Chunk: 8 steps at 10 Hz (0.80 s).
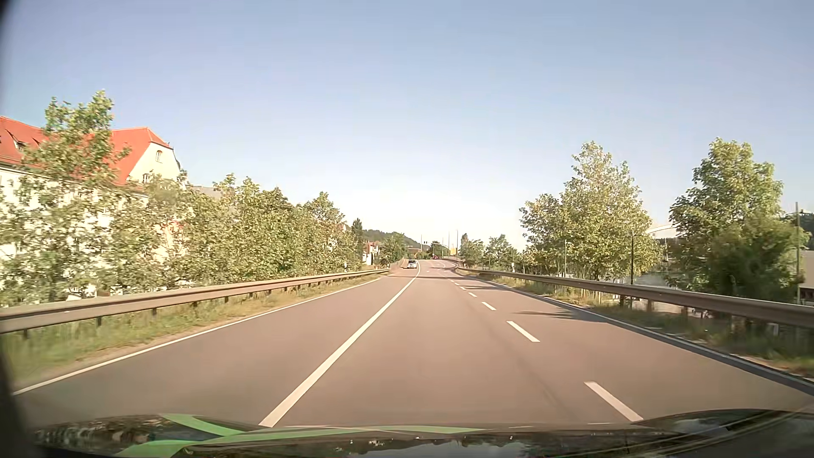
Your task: Follow the waypoints while adhering to traffic rules and regulations
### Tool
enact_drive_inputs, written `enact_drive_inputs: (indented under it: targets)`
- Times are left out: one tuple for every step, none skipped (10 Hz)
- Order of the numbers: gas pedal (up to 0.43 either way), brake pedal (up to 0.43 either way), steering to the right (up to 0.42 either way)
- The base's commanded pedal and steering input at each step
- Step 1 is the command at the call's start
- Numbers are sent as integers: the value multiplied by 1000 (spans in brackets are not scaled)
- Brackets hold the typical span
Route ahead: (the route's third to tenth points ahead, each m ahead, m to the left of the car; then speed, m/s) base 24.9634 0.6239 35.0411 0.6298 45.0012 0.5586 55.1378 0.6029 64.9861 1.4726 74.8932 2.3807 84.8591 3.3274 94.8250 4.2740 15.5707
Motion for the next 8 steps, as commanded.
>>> enact_drive_inputs:
  targets:
    - [150,0,1]
    - [150,0,1]
    - [150,0,1]
    - [150,0,1]
    - [150,0,1]
    - [150,0,1]
    - [150,0,0]
    - [150,0,-2]
